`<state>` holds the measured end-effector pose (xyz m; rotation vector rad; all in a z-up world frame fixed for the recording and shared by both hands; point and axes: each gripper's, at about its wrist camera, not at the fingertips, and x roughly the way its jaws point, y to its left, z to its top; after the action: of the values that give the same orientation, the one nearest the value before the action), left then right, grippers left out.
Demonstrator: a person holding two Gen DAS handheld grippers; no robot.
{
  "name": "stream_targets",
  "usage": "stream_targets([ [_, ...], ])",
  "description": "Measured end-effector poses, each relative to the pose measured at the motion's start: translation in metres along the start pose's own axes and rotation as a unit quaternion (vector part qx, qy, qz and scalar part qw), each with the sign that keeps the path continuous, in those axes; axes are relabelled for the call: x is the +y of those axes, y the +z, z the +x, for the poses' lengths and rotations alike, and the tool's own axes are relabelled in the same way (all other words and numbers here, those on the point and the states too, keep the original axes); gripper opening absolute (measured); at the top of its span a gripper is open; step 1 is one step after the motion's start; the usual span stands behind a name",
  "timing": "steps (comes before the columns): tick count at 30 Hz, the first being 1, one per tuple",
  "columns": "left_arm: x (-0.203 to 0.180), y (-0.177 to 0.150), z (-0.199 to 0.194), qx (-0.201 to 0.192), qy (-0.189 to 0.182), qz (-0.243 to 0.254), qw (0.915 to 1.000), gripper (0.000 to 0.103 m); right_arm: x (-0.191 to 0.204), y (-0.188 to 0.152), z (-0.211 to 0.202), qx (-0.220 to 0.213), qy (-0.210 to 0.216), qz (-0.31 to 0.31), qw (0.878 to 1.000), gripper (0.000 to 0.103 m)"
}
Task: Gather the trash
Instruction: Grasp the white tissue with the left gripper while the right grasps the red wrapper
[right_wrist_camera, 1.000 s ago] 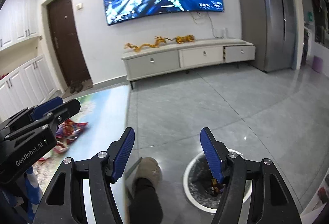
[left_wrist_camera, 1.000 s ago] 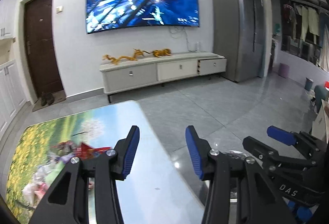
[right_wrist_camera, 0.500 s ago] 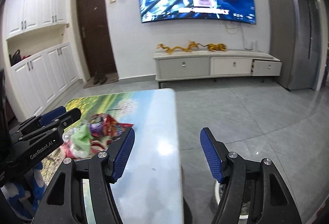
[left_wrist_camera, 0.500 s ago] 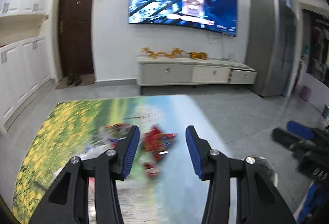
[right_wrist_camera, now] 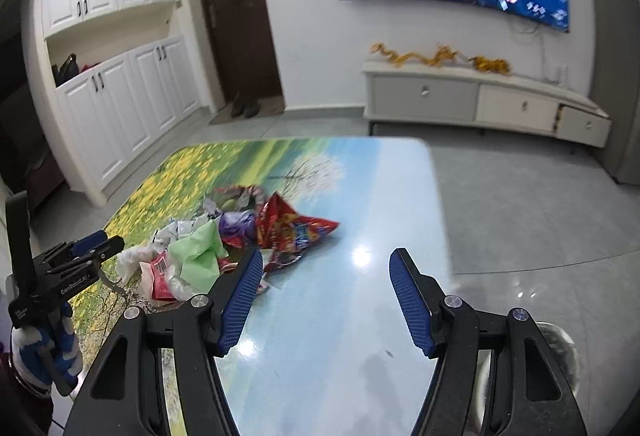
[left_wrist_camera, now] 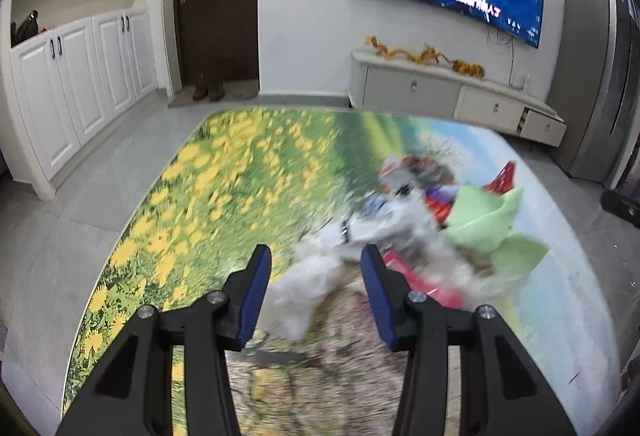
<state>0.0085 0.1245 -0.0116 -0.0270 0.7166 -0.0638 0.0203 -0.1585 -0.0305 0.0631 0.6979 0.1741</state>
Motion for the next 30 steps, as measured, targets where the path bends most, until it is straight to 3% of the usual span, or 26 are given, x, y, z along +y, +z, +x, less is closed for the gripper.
stream_targets([
  [11, 0.012, -0.008, 0.03, 0.051, -0.038, -0.006, 0.9979, 0.045, 0.03, 0.031, 0.101, 0.048, 0.039, -0.047, 0.997, 0.066],
  [17, 0.018, -0.006, 0.041, 0.072, -0.056, -0.016, 0.9957, 0.041, 0.038, 0.036, 0.129, 0.064, 0.055, -0.062, 0.995, 0.065],
  [18, 0.017, -0.007, 0.041, 0.075, -0.056, -0.013, 0.9955, 0.034, 0.039, 0.036, 0.133, 0.066, 0.056, -0.063, 0.994, 0.063],
  [20, 0.016, -0.008, 0.043, 0.082, -0.057, -0.008, 0.995, 0.025, 0.036, 0.035, 0.137, 0.074, 0.06, -0.061, 0.994, 0.047],
  [22, 0.013, -0.008, 0.041, 0.079, -0.055, -0.003, 0.9953, 0.022, 0.031, 0.033, 0.135, 0.075, 0.067, -0.053, 0.994, 0.041],
  [23, 0.012, -0.009, 0.039, 0.077, -0.054, -0.002, 0.9956, 0.02, 0.028, 0.033, 0.132, 0.075, 0.07, -0.048, 0.994, 0.033],
  [30, 0.012, -0.004, 0.011, 0.05, -0.037, -0.006, 0.9981, 0.018, 0.017, 0.029, 0.095, 0.049, 0.073, -0.036, 0.995, 0.021],
])
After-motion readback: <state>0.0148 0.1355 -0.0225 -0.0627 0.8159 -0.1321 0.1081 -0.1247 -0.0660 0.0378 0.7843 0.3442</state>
